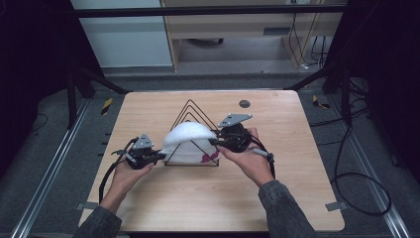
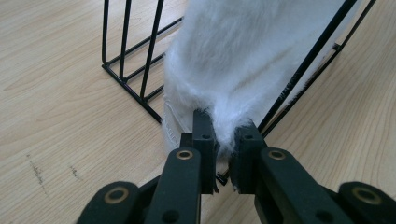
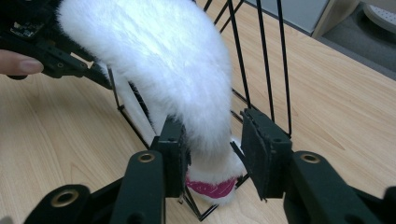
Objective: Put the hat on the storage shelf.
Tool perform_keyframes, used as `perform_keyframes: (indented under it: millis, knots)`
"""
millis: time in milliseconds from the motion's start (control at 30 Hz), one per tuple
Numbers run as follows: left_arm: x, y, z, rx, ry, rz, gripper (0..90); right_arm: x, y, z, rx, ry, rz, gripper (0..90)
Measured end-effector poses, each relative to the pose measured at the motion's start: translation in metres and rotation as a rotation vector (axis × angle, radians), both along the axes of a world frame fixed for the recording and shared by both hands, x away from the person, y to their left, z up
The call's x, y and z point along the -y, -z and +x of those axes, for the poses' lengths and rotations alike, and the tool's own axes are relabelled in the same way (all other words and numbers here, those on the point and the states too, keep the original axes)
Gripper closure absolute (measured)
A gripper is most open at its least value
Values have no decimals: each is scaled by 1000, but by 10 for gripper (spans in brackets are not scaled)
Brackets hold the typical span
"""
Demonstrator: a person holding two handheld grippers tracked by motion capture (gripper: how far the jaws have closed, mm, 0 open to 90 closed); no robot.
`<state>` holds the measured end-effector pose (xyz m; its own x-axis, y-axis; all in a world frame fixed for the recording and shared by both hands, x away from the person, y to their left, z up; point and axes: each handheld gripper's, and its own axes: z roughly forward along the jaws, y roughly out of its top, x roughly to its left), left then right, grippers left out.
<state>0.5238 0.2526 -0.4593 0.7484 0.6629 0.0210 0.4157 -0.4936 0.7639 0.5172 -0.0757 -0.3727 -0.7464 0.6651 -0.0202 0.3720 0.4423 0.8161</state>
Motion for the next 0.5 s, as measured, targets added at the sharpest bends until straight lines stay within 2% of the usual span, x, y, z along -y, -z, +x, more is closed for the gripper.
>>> perform_keyframes:
  millis: [100, 500]
  knots:
    - [-1, 2, 0, -6, -2, 8, 820, 1, 1, 0, -1, 2, -7, 570]
    - [-4, 5, 0, -19, 1, 26, 789, 12, 6, -16, 17, 13, 27, 406]
